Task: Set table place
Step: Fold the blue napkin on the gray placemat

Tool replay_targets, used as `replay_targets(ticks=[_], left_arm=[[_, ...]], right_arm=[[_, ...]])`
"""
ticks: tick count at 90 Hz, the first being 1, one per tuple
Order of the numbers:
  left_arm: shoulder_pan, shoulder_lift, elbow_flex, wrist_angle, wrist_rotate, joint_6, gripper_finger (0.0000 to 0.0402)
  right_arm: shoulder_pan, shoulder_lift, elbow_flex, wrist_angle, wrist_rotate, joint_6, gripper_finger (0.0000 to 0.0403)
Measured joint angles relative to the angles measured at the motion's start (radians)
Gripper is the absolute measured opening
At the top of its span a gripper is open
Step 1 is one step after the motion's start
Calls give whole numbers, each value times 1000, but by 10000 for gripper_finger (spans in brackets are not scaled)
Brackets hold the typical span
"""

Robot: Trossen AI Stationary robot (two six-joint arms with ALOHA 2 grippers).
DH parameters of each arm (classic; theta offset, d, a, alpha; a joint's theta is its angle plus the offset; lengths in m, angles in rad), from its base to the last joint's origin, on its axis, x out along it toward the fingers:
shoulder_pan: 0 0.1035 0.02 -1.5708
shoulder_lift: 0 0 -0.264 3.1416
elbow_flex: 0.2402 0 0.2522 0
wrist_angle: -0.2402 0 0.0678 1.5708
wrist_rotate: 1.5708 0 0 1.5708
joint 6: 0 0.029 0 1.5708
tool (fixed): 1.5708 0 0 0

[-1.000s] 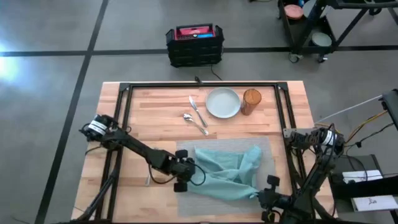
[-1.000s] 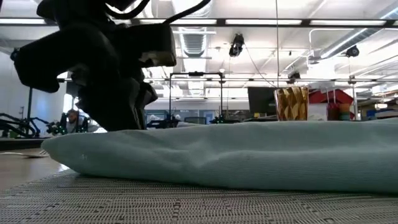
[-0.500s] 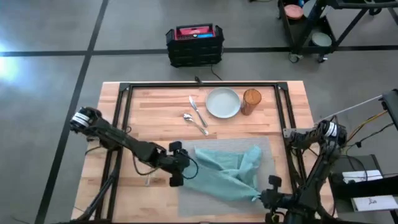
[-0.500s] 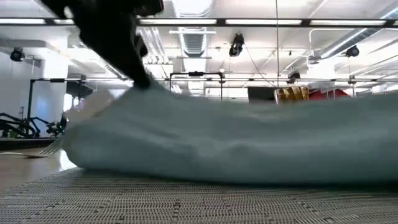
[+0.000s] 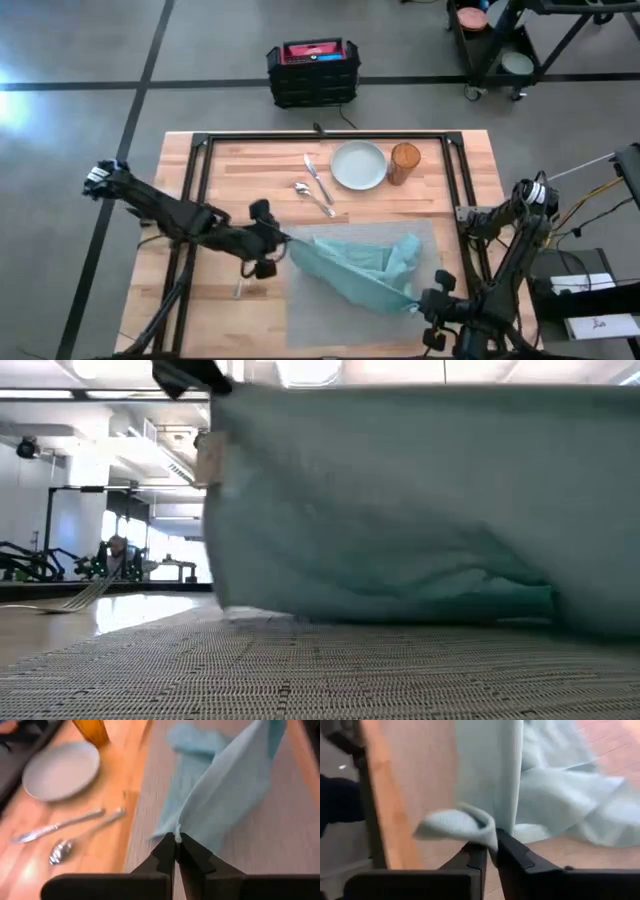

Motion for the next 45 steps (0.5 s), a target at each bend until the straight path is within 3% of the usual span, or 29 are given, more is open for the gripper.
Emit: replay_targets(ticks=[13, 30, 45], left_arm=[[0, -46, 0, -22, -3, -3, 0], [-6, -36, -1, -54, 1, -31, 0], [-7, 17, -5, -80, 1, -35, 0]], right_arm=[[-54, -6, -4, -75, 3, -34, 82], [-58, -4, -48, -46, -157, -19, 144], [7, -3, -116, 25, -222, 71, 177]])
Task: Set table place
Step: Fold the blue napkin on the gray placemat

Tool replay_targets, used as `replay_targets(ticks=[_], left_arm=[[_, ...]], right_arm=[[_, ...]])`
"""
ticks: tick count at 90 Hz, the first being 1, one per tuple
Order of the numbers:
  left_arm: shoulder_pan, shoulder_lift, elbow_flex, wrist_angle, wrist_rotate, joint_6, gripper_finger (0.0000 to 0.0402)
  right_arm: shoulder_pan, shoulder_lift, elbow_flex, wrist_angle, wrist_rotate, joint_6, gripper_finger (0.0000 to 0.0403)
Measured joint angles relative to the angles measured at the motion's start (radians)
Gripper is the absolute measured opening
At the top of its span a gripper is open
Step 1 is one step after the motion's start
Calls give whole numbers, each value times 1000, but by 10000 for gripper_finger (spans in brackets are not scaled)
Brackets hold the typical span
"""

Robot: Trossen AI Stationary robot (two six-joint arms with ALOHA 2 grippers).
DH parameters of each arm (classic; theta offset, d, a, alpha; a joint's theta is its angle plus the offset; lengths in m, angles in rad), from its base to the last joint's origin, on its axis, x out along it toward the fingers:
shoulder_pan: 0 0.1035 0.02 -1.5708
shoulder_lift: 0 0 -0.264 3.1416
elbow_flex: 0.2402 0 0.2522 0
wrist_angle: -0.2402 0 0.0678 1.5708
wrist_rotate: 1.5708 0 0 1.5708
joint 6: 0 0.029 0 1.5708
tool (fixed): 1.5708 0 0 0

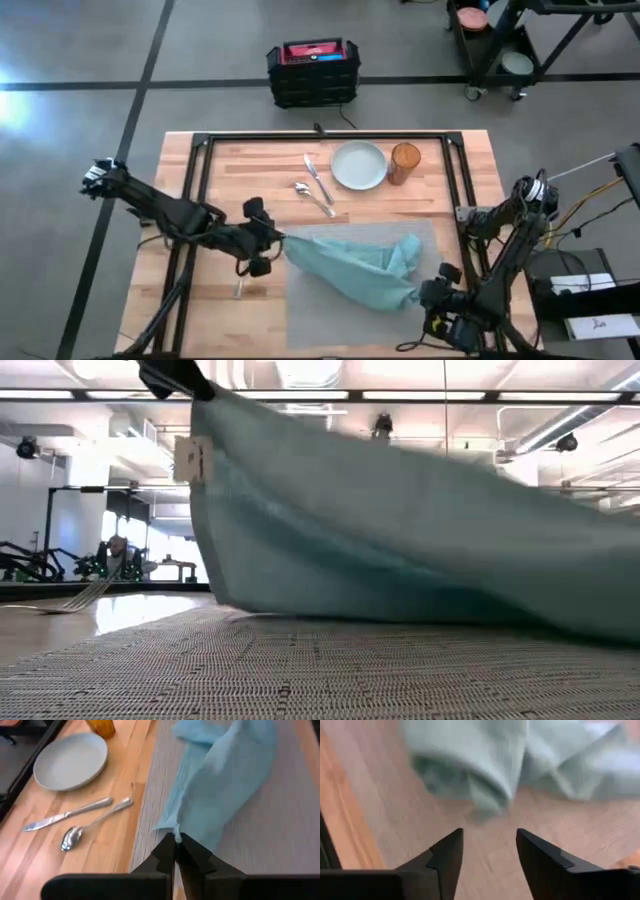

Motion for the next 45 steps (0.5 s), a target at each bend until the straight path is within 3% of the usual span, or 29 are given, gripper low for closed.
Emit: replay_targets(ticks=[13, 21, 30, 45], left_arm=[[0, 52, 0, 2, 1, 19, 0], [1, 73, 0, 5, 2, 20, 0], [1, 88, 0, 7, 10, 31, 0], [1, 89, 0, 27, 11, 39, 0]], right_arm=[[36, 1, -45, 40, -27, 92, 185], [39, 1, -50, 52, 20, 134, 185], [36, 1, -69, 86, 98, 78, 183], [32, 50, -137, 104, 115, 74, 183]])
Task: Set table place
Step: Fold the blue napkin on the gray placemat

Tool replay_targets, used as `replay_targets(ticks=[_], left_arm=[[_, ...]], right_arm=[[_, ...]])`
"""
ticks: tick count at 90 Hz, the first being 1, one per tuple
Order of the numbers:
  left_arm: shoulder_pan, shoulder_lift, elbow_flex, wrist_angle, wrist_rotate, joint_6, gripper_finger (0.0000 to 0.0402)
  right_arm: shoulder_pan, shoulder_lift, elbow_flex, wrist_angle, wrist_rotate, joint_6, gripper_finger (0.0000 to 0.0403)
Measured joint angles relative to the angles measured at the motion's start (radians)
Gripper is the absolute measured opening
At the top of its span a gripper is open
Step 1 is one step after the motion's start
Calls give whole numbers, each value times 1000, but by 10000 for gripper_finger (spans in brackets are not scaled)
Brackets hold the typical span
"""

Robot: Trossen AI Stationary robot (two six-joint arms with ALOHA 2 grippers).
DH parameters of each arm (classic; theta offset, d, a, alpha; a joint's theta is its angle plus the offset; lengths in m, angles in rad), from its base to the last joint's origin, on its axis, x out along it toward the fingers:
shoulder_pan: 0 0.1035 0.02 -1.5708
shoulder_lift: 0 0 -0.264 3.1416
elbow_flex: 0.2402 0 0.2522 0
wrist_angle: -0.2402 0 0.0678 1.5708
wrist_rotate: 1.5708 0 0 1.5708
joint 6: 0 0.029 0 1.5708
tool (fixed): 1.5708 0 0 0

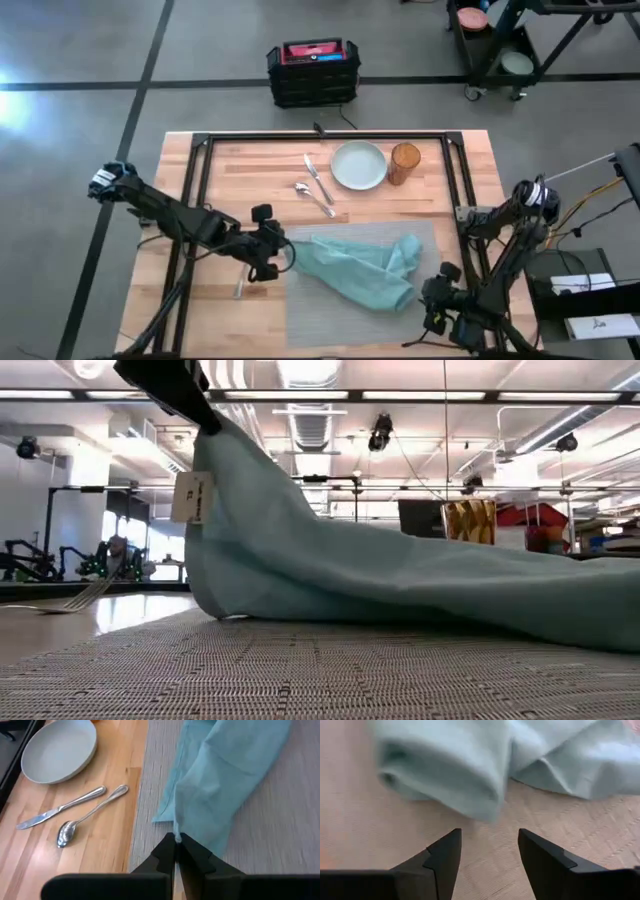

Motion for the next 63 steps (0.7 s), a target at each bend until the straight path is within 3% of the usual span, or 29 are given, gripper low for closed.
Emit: replay_targets(ticks=[14, 37, 63], left_arm=[[0, -4, 0, 8, 0, 0, 0], [0, -4, 0, 12, 0, -2, 0], [0, -4, 0, 15, 0, 0, 0]], right_arm=[[0, 59, -49, 109, 74, 5, 183], [-9, 108, -50, 115, 172, 7, 180], [-9, 100, -37, 126, 275, -22, 139]])
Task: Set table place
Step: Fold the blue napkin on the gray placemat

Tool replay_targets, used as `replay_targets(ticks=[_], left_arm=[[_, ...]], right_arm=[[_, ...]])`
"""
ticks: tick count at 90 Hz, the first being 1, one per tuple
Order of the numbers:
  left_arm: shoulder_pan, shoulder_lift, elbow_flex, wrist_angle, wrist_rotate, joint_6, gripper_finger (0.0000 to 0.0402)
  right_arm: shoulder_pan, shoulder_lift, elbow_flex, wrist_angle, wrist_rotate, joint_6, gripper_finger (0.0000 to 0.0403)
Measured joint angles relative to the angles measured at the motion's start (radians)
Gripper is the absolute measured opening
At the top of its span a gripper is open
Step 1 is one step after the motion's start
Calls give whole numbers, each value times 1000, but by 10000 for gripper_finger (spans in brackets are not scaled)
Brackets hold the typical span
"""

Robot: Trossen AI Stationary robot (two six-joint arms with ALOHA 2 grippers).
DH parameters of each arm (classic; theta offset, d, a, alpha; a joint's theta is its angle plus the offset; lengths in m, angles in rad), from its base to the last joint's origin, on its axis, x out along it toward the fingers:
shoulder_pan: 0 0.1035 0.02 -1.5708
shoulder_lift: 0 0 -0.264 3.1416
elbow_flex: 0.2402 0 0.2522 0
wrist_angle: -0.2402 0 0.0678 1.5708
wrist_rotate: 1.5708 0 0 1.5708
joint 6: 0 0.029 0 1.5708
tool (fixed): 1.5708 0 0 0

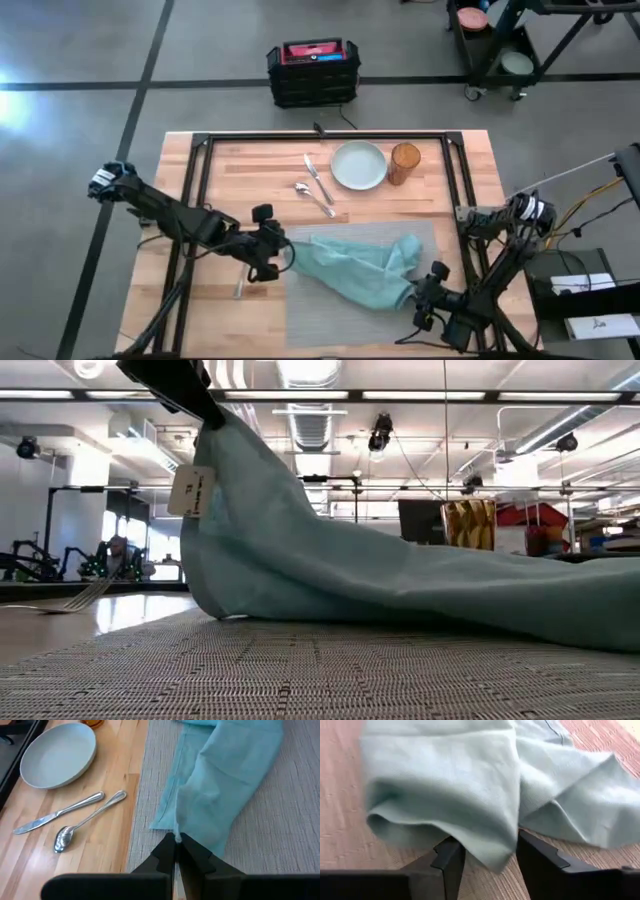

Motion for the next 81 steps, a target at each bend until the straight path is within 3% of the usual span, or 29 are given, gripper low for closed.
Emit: replay_targets(ticks=[11, 27, 41, 63, 74, 81], left_arm=[[0, 0, 0, 1, 0, 0, 0], [0, -2, 1, 0, 0, 0, 0], [1, -39, 1, -1, -6, 4, 0], [3, -188, 1, 0, -121, 42, 0], [10, -280, 1, 1, -163, 86, 0], [17, -337, 1, 11, -184, 115, 0]], right_arm=[[-30, 0, -14, -11, -31, -6, 100], [-49, -18, 10, -116, -57, -51, 10], [-54, -67, 133, -394, -45, -75, 9], [-80, -131, 379, -850, 47, -191, 1], [-114, -201, 436, -848, 168, -324, 1], [-147, -262, 464, -863, 233, -323, 1]])
